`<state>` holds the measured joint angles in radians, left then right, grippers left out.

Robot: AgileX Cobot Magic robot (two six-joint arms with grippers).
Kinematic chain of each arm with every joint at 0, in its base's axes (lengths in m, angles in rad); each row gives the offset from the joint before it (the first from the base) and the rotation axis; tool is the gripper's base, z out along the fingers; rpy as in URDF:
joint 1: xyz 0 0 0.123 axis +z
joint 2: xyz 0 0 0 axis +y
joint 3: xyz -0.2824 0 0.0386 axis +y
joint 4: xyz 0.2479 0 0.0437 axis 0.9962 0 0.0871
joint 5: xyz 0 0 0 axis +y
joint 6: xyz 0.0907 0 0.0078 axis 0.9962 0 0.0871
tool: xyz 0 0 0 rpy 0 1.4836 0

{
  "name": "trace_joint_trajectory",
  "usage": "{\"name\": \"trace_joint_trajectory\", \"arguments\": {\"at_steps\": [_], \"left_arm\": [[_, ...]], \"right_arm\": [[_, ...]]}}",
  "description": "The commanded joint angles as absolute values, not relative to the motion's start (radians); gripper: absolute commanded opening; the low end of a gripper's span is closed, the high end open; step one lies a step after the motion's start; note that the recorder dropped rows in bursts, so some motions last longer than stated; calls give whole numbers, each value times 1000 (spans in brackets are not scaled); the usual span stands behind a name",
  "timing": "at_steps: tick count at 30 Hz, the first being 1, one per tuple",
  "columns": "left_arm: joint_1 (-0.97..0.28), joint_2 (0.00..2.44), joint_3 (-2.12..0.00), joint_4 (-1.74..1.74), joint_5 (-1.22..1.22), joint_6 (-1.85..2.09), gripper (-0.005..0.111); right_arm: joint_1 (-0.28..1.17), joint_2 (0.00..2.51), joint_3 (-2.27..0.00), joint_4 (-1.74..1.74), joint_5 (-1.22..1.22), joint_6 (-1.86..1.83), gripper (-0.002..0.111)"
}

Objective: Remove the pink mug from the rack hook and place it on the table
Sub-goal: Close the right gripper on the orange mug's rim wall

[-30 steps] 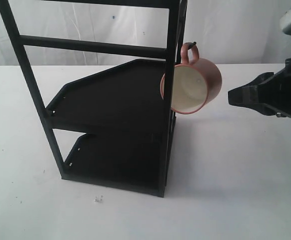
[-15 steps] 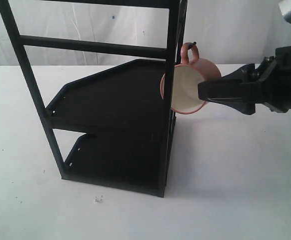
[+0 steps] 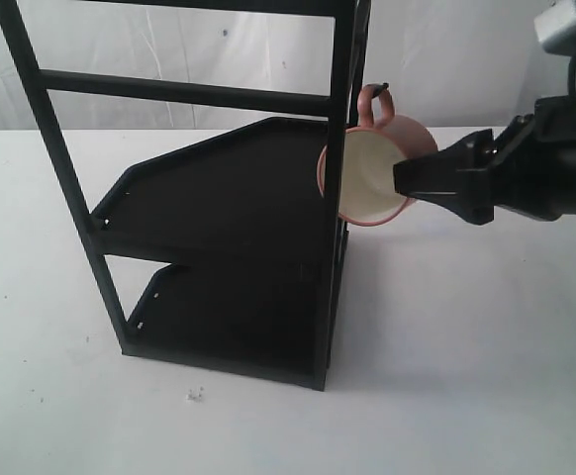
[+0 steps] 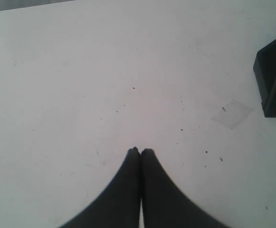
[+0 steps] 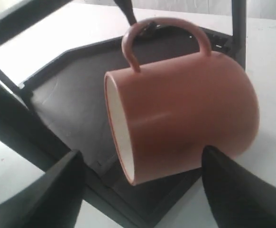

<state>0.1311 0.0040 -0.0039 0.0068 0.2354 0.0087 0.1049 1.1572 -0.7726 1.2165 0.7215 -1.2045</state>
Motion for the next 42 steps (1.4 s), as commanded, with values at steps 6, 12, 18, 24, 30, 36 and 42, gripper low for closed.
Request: {"name": "trace_joint_trajectory", "arguments": {"at_steps": [6, 12, 18, 24, 30, 36, 42], "left_arm": [[128, 0, 0, 5, 233, 0, 0], [128, 0, 0, 5, 233, 0, 0], [128, 0, 0, 5, 233, 0, 0], [128, 0, 0, 5, 233, 0, 0], [128, 0, 0, 5, 233, 0, 0], [128, 0, 0, 5, 233, 0, 0], [128, 0, 0, 5, 233, 0, 0]], "right_arm": [[129, 1203, -767, 1191, 532, -1170, 65], [129, 1203, -767, 1191, 449, -1090, 65], [129, 1203, -767, 1213, 473, -1069, 58], [148, 1213, -767, 1222, 490, -1078, 48], [151, 1235, -767, 1221, 480, -1101, 46], [151, 1267, -767, 1262, 507, -1101, 46], [151, 1297, -767, 1292, 521, -1101, 46]]}}
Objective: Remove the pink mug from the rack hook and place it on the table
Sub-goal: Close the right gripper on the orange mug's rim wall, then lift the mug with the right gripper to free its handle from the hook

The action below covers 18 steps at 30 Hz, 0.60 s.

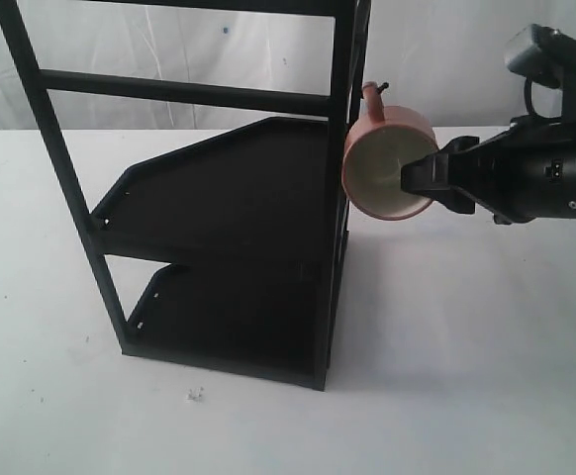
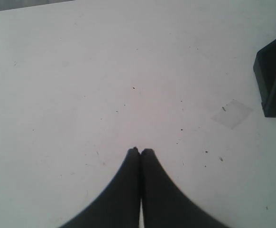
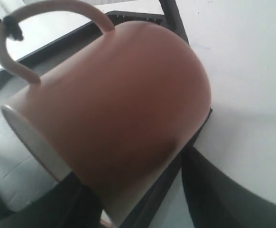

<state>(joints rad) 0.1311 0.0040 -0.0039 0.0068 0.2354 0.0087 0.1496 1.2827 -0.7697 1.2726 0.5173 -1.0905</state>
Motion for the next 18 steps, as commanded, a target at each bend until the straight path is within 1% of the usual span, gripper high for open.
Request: {"name": "trace_joint_trajectory", "arguments": {"at_steps": [1, 9, 15, 18], "left_arm": [[128, 0, 0, 5, 233, 0, 0], [128, 0, 0, 5, 233, 0, 0], [128, 0, 0, 5, 233, 0, 0], [128, 0, 0, 5, 233, 0, 0]], "right_arm": [[151, 1299, -767, 1293, 521, -1099, 46], [151, 1299, -767, 1334, 541, -1076, 45], [151, 1299, -767, 1334, 557, -1069, 30], [151, 1299, -767, 1335, 565, -1069, 24]]}}
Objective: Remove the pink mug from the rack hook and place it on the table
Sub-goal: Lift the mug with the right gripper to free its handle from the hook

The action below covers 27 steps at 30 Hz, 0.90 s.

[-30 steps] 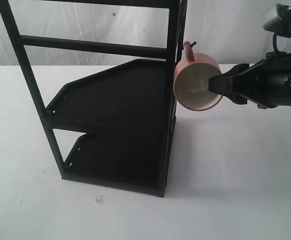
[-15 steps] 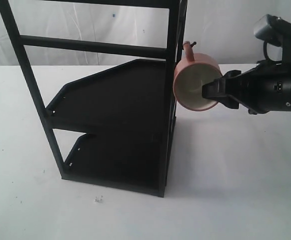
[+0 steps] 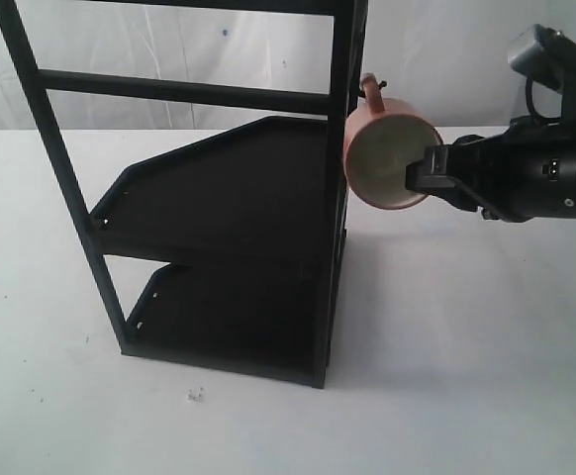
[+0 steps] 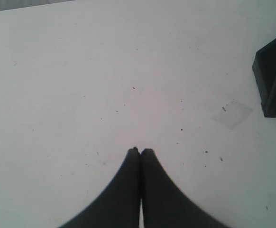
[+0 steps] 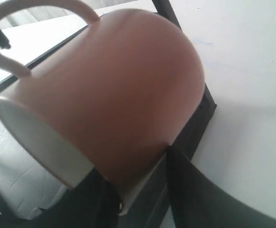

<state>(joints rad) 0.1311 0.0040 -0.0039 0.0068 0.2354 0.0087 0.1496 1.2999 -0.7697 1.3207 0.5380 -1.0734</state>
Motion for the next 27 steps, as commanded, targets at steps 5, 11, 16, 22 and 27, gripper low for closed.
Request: {"name": "trace_joint_trajectory", "arguments": {"at_steps": [5, 11, 16, 22, 27], "left_arm": [[128, 0, 0, 5, 233, 0, 0], [128, 0, 0, 5, 233, 0, 0], [128, 0, 0, 5, 233, 0, 0], [128, 0, 0, 5, 233, 0, 0], [128, 0, 0, 5, 233, 0, 0]], "right_arm": [[151, 1299, -767, 1360, 597, -1069, 19], [151, 1299, -767, 1364, 612, -1069, 15], [151, 1299, -767, 1364, 612, -1069, 7], [151, 1299, -767, 1364, 605, -1069, 0], [151, 1299, -767, 1364, 605, -1069, 0]]}}
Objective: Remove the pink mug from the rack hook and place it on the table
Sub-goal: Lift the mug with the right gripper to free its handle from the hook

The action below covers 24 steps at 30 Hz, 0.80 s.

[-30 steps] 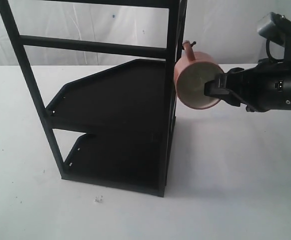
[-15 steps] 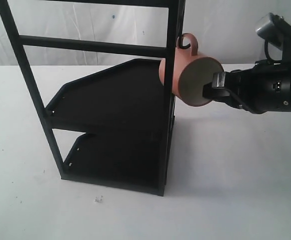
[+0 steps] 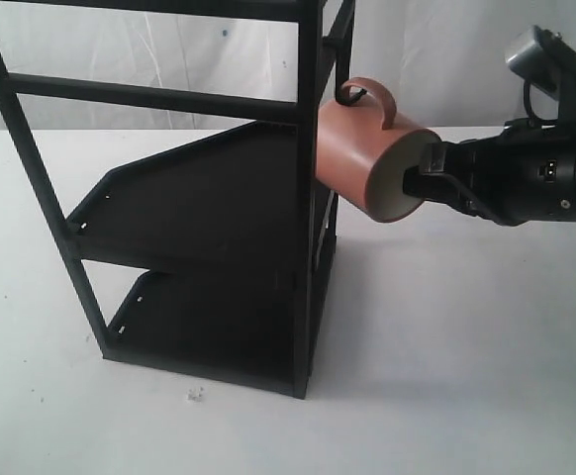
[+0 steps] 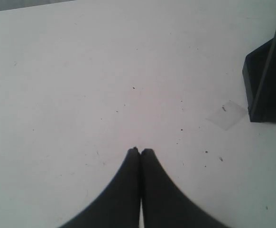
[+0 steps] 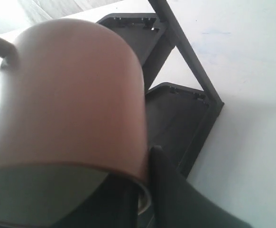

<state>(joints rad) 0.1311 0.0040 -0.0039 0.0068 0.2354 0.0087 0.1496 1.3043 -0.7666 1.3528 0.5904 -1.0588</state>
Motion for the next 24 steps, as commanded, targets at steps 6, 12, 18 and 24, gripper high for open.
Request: {"name": "trace_joint_trajectory", "arguments": {"at_steps": [6, 12, 18, 24], "left_arm": [[128, 0, 0, 5, 233, 0, 0], [128, 0, 0, 5, 233, 0, 0], [128, 0, 0, 5, 233, 0, 0], [128, 0, 0, 5, 233, 0, 0]], "right_arm": [[151, 1299, -767, 1364, 605, -1069, 0], [151, 1299, -767, 1373, 577, -1069, 0], [151, 1299, -767, 1406, 566, -1069, 0], [148, 1270, -767, 1409, 542, -1069, 0]]}}
